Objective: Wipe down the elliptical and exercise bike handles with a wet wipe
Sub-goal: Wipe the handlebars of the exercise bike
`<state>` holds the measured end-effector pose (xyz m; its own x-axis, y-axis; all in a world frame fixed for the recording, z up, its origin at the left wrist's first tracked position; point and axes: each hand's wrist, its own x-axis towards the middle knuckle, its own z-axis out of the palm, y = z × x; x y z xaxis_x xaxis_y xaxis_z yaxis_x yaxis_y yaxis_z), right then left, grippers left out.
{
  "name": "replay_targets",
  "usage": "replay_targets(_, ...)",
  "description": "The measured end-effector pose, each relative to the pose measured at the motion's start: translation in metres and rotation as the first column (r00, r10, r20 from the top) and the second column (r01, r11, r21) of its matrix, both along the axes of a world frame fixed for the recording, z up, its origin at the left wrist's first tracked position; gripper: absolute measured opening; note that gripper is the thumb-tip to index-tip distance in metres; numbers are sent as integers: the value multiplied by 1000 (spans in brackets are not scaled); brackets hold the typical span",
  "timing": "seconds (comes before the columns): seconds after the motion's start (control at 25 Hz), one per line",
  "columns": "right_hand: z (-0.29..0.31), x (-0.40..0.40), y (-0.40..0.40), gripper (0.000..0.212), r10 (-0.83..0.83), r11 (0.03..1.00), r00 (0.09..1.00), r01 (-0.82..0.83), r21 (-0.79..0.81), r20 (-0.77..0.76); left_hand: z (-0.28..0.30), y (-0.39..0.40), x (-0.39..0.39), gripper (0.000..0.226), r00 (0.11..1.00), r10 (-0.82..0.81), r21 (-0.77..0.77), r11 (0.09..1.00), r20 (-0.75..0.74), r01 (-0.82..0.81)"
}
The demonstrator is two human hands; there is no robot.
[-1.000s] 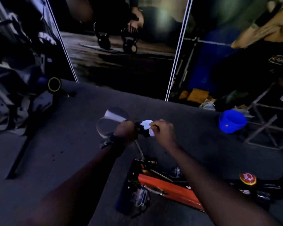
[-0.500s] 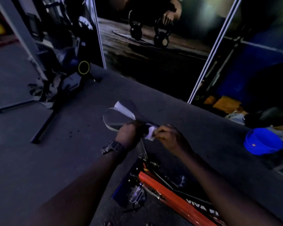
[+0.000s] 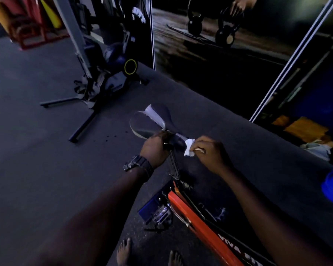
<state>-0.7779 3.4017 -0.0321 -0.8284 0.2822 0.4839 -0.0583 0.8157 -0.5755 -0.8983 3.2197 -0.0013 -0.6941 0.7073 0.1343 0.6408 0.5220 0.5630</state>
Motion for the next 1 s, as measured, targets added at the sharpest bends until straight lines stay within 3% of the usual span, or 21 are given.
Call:
replay_targets(0.08,-7,2,-8,9,-29,987,999,31,-158,12,1,5,2,41,998,0,15,1000,-64,1)
replay_targets(0.2,-5,-21,-20,15,-40,996,998,37,-77,-43,0,13,0,28,989,62,-82,994,-135,-73)
replay_targets(0.36,6,-57,-37,20,7,997,988,5,-78,153,-6,10,3,39,993,74,-79,994,-96,-82)
replay_targets(0.44,-1,-38,-31,22,28,999,997,-29,16,67,-7,7,-2,43,995,65,-67,995,-73,-70)
replay_targets(0.52,-2,-17,-27,19,78,995,997,-77,66,-10,-9,2,-12,31,992,78,-81,993,-100,-86)
replay_targets(0.64,26,-46,-36,20,16,994,980,-36,99,196,-12,2,-31,22,991,38,-135,989,-127,-56)
replay_targets(0.76,42,-85,-48,26,-19,994,904,-29,106,427,-13,7,-47,26,993,42,-178,982,-106,-61)
replay_targets(0.88,46,-76,-43,24,-15,998,912,-13,65,409,-15,0,-63,35,989,107,-187,974,-105,-126)
replay_targets(1.0,44,-93,-44,24,-13,976,904,-81,201,427,-18,-9,-73,39,980,155,-181,967,-126,-176)
